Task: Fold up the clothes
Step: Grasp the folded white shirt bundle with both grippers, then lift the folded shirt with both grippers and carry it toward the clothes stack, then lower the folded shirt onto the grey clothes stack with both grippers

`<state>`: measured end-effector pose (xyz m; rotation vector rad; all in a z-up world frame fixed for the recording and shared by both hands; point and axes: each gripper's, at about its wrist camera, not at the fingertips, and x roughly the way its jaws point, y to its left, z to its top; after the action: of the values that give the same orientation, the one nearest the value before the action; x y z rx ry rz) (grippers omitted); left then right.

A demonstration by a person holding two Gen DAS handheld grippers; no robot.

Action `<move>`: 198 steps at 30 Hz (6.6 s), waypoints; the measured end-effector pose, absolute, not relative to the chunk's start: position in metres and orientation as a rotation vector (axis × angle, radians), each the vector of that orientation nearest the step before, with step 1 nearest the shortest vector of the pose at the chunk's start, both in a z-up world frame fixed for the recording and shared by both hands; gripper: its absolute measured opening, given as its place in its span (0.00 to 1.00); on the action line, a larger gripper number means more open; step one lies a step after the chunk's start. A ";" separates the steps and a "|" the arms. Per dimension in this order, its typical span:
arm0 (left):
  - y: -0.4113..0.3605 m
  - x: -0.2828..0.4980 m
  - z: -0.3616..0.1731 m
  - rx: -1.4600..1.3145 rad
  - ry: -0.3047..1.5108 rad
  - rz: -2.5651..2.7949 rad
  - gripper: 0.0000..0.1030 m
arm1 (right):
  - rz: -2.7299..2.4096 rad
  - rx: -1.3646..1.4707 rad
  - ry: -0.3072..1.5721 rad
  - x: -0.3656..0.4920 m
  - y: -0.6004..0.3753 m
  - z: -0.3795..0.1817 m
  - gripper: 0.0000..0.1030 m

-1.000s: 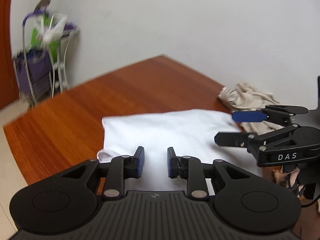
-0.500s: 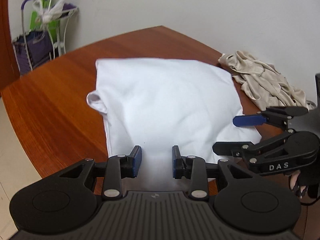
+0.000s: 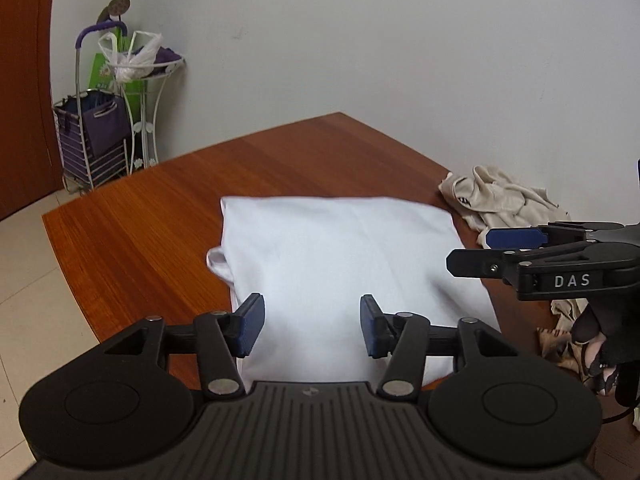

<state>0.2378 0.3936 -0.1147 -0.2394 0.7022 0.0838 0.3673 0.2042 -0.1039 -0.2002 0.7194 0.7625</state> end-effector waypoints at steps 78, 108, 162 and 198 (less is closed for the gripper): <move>0.398 0.557 -0.173 0.250 1.393 -1.090 0.95 | -0.002 0.773 0.878 0.260 0.178 -0.153 0.95; 0.382 0.588 -0.219 0.085 1.554 -1.523 0.99 | -0.324 1.246 0.652 0.238 0.230 -0.204 0.95; 0.101 0.205 -0.108 0.372 1.278 -1.957 0.86 | -0.771 1.175 0.239 -0.097 0.114 -0.081 0.80; -0.380 -0.057 -0.136 0.220 1.280 -1.876 0.87 | -0.683 1.118 0.250 -0.359 -0.381 -0.062 0.80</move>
<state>-0.0569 -0.3803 -0.1357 0.2202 1.2795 -1.8759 -0.3594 -0.3810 -0.0617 1.1184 0.2497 -0.6828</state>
